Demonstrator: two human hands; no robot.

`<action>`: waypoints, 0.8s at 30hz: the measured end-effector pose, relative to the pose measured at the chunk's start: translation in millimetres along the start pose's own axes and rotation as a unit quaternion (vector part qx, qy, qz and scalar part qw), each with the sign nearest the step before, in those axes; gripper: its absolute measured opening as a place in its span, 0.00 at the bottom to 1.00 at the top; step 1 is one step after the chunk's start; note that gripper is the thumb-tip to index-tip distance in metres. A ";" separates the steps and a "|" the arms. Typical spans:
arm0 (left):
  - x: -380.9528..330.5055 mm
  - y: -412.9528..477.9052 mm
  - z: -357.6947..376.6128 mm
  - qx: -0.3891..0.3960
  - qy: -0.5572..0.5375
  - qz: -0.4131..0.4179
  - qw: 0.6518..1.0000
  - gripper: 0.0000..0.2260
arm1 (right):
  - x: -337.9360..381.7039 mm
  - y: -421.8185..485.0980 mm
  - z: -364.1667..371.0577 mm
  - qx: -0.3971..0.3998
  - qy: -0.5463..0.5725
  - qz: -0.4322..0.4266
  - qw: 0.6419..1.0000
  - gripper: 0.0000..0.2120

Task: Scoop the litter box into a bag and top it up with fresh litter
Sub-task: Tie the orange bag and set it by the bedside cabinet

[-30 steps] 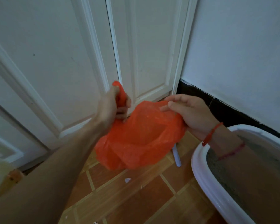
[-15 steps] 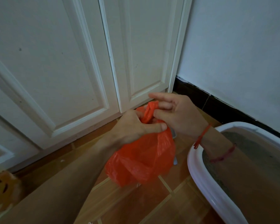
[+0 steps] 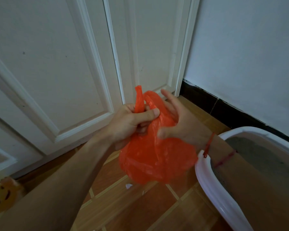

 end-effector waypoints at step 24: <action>28.5 -1.4 -55.9 -0.174 -0.011 -0.035 0.984 0.17 | -4.8 2.7 19.5 -0.072 0.318 0.086 0.941 0.11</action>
Point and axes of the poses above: each hand's wrist, its own y-axis towards the middle knuckle, its own z-axis out of the palm, x = y × z, the point moved 6 cm from there along y, towards the middle knuckle, and after that the axes turned 9 degrees about z, right-handed, at the moved point
